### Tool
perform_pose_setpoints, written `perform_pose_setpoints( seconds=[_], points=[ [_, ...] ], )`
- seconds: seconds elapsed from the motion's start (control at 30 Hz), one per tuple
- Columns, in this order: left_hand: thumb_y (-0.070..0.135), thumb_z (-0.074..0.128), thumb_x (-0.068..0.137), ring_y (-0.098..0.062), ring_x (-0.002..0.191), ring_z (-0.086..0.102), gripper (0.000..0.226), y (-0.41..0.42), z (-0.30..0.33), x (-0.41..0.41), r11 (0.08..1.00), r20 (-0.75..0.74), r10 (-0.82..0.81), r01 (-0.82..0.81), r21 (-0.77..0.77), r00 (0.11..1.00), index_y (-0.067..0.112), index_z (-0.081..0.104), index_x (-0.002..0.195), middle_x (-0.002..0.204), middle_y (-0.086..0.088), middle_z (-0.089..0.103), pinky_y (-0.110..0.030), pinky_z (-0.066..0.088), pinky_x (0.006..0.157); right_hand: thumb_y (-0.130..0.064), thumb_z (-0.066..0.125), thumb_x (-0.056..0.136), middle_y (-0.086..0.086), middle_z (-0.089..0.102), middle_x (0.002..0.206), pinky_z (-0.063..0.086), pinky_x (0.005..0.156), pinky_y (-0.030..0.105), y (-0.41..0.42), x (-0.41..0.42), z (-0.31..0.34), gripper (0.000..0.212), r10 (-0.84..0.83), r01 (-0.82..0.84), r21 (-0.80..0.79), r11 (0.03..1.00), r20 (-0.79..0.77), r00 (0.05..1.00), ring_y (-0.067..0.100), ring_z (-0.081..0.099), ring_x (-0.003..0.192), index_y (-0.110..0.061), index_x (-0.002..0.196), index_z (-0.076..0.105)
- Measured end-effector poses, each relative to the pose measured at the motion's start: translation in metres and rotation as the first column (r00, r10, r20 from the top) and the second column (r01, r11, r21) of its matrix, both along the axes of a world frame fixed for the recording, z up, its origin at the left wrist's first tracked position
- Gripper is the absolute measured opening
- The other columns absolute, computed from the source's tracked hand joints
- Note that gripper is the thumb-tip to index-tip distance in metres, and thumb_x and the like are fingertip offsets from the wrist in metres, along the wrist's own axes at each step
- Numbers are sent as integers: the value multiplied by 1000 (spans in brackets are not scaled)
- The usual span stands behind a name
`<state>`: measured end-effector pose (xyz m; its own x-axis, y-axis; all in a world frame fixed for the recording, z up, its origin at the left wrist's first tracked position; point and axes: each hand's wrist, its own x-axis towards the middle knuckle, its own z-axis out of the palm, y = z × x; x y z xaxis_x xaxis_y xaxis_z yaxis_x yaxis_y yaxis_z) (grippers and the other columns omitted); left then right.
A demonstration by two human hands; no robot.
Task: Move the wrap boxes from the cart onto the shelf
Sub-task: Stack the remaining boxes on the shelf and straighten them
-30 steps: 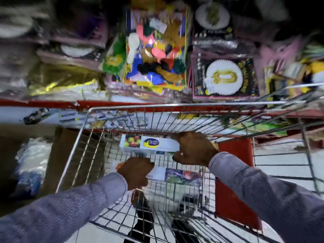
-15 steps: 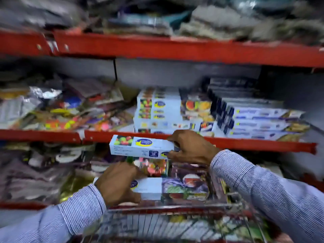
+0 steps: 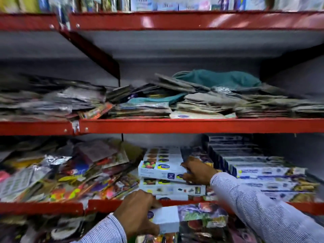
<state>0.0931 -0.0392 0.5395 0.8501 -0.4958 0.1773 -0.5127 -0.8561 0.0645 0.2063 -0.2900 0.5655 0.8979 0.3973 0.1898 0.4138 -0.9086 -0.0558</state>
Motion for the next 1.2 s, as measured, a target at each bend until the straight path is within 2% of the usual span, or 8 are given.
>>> perform_pose_setpoints(
  seconds=[0.2,0.33,0.5,0.6,0.7,0.8,0.87,1.2],
  points=[
    [49,78,68,-18,112,64,56,1,5,18,997,-53,-36,32,-73,998,42,66,122,121,6,73,-23,51,91,-33,58,93,19,47,137,44,105,39,-3,37,-18,50,-86,88,23,996,-70,994,35,46,128,-10,137,48],
    [48,78,66,-16,113,64,61,5,2,28,998,-50,-39,36,-56,998,48,62,124,123,11,71,-26,53,91,-31,57,93,20,50,130,44,101,35,-4,49,-26,47,-73,74,58,996,-27,997,34,48,122,-8,134,51],
    [53,75,60,-16,104,66,67,5,-2,39,1000,-14,-21,21,-11,1000,48,60,125,115,11,74,-24,51,78,-20,64,79,13,57,88,50,74,38,-6,56,-25,15,-78,72,97,993,55,995,28,57,80,-6,83,59],
    [56,75,61,-16,107,62,68,-1,-1,49,1000,-3,10,-10,-25,1000,40,62,126,117,10,70,-27,48,82,-12,60,72,23,65,89,54,73,43,-7,57,-22,21,-65,62,60,996,45,997,40,62,82,-1,90,60],
    [55,75,59,-19,106,64,67,-12,5,63,999,80,35,-34,-17,996,39,64,123,115,9,71,-29,50,83,-5,60,76,30,66,108,55,84,49,-7,59,-15,29,-40,41,83,996,-6,999,41,63,103,6,102,63],
    [53,76,60,-20,110,64,67,-27,11,84,999,120,47,-44,-28,992,36,65,124,120,9,71,-31,53,87,-2,58,88,18,70,122,50,101,34,-10,65,-5,26,-38,48,168,985,-64,997,25,65,115,-1,110,71],
    [53,78,61,-20,109,65,67,-36,12,99,999,136,43,-39,-29,990,34,65,124,120,8,72,-32,54,85,-3,55,93,9,68,129,44,99,20,-11,64,0,31,-57,81,178,981,-135,989,20,63,120,-9,120,69],
    [42,74,75,-18,121,59,64,-52,-8,151,982,152,44,-14,-189,987,30,57,136,136,5,63,-31,51,96,-8,44,99,8,59,141,39,108,25,-17,49,-3,37,-33,62,195,979,-149,988,23,54,130,-11,131,62]
  ],
)
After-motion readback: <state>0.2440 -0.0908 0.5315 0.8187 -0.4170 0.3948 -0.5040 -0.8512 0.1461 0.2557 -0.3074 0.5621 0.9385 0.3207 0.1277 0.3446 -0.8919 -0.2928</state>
